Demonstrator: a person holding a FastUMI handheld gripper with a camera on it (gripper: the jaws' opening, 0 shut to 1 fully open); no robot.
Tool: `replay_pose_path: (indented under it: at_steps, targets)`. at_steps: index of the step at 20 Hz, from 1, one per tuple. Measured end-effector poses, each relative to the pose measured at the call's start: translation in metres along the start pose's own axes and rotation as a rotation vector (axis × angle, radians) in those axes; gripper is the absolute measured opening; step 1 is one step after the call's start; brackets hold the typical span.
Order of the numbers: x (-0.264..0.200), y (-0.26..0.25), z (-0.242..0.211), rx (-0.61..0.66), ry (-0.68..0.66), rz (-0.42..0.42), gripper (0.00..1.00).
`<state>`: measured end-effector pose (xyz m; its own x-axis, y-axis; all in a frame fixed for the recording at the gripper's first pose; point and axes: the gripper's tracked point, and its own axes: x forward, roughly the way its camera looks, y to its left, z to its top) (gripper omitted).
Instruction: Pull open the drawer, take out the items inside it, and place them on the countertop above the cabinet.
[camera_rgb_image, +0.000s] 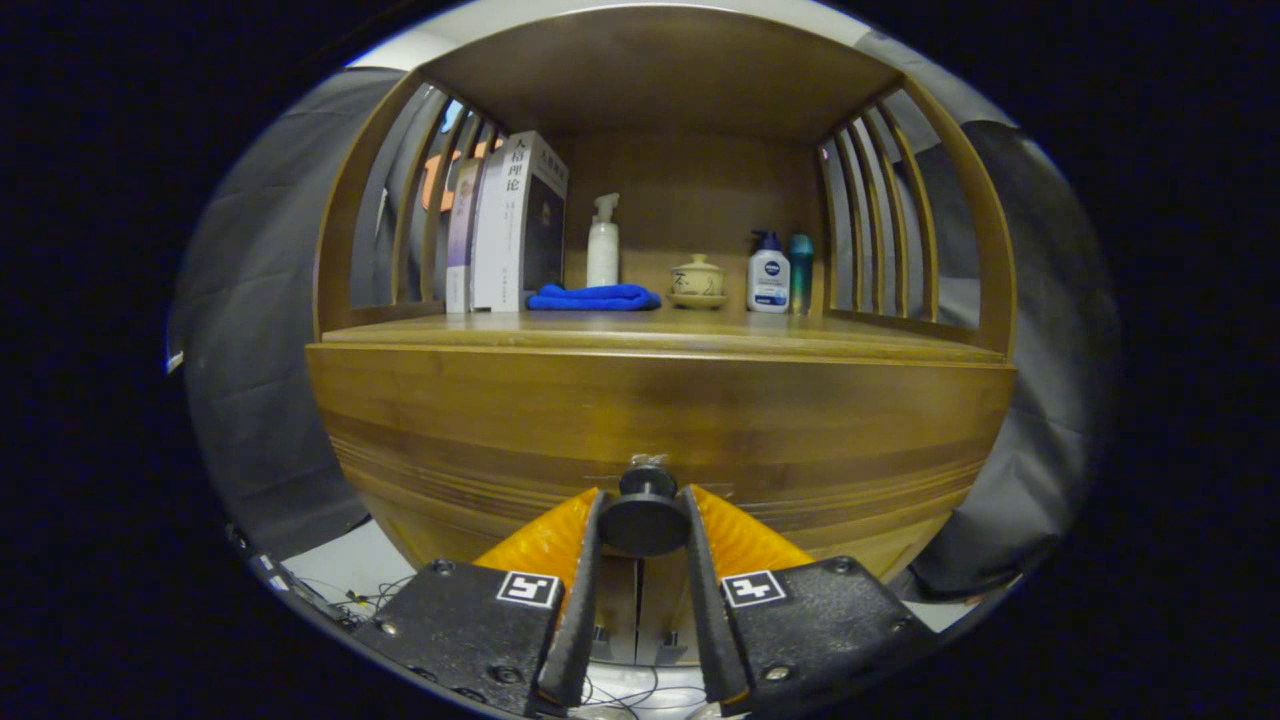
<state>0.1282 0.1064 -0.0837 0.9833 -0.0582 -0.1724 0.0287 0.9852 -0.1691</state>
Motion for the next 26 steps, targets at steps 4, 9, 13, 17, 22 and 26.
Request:
replay_pose_path:
  at_steps: [4, 9, 13, 17, 22, 26]
  targets:
    - [0.0, 0.001, 0.001, 0.028, -0.007, -0.002, 0.42]
    - [-0.008, 0.002, -0.001, 0.034, -0.021, -0.005, 0.37]
    - [-0.024, 0.001, -0.006, 0.03, -0.029, 0.0, 0.36]
    - [-0.051, 0.003, -0.014, 0.042, -0.036, 0.004, 0.35]
    - [-0.087, 0.004, -0.024, 0.041, -0.052, 0.011, 0.35]
    - [-0.111, 0.003, -0.031, 0.055, -0.054, 0.017, 0.35]
